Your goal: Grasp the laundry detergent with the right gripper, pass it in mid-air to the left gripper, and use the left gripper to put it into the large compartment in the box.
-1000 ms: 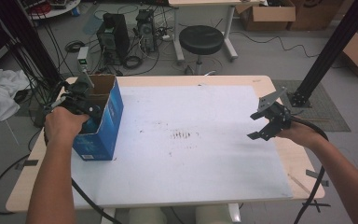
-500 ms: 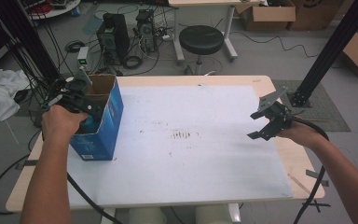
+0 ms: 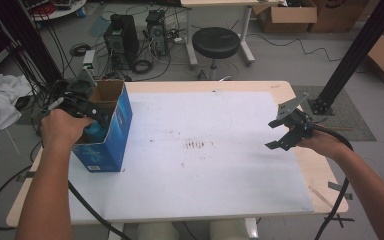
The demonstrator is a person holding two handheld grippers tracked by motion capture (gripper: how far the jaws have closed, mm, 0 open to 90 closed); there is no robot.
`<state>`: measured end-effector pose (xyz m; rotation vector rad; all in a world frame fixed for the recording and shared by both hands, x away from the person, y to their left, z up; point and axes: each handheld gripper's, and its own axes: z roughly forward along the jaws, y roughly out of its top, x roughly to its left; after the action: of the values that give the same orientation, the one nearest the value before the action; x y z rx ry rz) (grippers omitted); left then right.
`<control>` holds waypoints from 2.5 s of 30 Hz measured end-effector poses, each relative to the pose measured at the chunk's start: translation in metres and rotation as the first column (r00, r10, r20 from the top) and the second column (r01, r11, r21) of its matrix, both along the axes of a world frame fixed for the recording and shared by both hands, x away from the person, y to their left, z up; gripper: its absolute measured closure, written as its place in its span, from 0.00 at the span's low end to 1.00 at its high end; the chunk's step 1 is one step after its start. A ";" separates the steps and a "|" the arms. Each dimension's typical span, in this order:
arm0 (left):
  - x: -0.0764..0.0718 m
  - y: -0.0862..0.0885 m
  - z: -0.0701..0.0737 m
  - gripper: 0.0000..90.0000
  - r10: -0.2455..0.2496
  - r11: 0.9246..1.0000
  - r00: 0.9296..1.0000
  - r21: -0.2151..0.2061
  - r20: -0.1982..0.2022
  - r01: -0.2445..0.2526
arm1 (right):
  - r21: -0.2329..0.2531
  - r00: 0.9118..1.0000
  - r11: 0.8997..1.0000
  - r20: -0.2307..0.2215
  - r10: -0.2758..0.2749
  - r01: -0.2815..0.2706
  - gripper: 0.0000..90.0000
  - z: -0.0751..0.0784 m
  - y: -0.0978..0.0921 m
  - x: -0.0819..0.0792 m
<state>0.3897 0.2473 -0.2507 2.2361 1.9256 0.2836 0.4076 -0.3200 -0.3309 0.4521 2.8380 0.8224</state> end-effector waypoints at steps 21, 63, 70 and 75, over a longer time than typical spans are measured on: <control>-0.007 -0.017 0.029 0.27 -0.045 0.999 0.999 0.012 0.029 0.045 | 0.002 1.000 1.000 0.004 -0.001 0.001 0.20 0.004 0.001 -0.003; 0.002 -0.109 0.044 0.22 -0.311 0.951 0.947 0.027 0.084 0.310 | -0.006 1.000 1.000 -0.002 -0.015 0.015 0.19 0.004 -0.001 -0.010; 0.005 -0.132 0.038 0.22 -0.373 0.928 0.924 0.021 0.084 0.372 | 0.002 1.000 1.000 -0.001 -0.029 0.029 0.19 0.006 -0.003 -0.011; 0.004 -0.148 0.033 0.22 -0.411 0.911 0.908 0.023 0.085 0.411 | -0.008 1.000 1.000 -0.003 -0.022 0.022 0.19 0.006 0.000 -0.010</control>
<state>0.3941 0.0992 -0.2182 2.5114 1.3622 0.3159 0.3972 -0.3203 -0.3246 0.4835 2.8324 0.8065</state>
